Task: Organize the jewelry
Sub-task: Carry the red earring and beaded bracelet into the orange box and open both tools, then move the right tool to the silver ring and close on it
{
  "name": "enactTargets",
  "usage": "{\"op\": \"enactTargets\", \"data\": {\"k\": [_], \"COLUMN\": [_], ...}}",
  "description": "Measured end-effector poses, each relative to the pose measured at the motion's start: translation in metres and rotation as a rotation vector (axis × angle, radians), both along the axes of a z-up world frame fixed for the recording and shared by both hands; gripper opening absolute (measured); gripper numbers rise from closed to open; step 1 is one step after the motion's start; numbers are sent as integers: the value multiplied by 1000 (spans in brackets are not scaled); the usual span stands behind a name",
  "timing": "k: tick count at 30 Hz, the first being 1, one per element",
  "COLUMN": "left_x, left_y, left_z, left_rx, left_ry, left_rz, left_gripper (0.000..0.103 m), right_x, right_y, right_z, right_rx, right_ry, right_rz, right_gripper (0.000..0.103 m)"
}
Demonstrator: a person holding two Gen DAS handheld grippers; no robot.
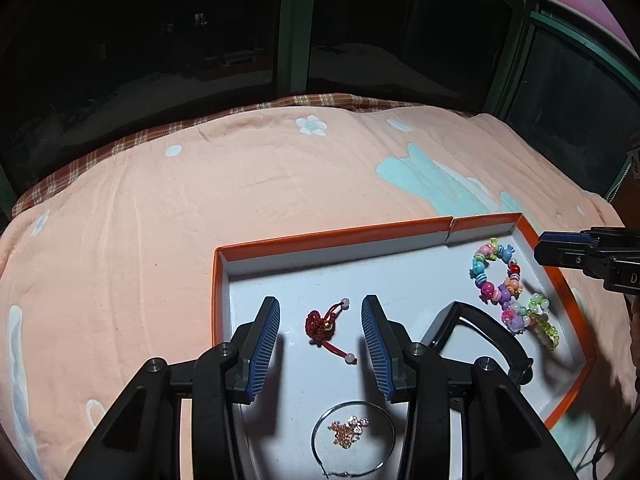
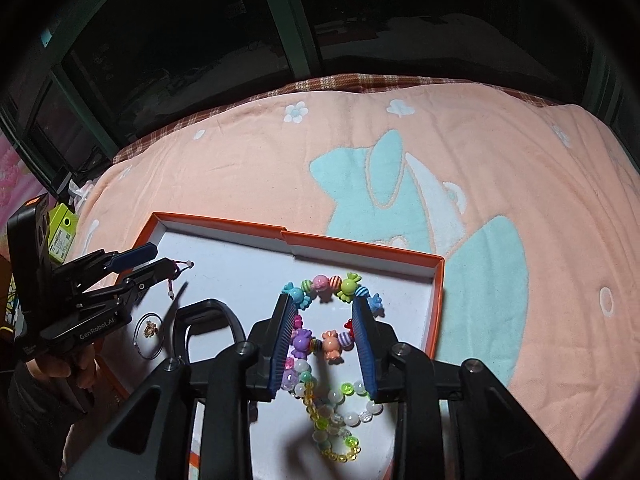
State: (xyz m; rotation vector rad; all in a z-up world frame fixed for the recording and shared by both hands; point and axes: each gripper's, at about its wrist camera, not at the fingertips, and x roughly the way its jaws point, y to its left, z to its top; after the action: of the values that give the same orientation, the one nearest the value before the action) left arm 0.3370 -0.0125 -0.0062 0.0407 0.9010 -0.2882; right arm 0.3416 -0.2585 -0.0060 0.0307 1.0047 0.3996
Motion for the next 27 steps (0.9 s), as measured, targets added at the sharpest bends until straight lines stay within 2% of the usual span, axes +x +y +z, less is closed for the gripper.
{"op": "enactTargets", "data": {"k": [7,14,21,27], "left_x": [-49,-113,-180,-225], "left_y": [0,5,12,21], "left_z": [35,57,55,41], "left_rx": [22,2,10,-9], "left_ry": [-68,-93,-86,-58], "left_rz": [-12,-22,-37,-31], "left_gripper": [46,46,46,46], "right_x": [-33,-74,-118,-149], "right_y": [6,11,21,35], "right_z": [26,50,52,30], "right_rx": [-6,-12,-22,-36], "right_ry": [-40,-82,-92,-58], "right_rz": [34,69,126,190], "right_gripper": [33,34,34,34]}}
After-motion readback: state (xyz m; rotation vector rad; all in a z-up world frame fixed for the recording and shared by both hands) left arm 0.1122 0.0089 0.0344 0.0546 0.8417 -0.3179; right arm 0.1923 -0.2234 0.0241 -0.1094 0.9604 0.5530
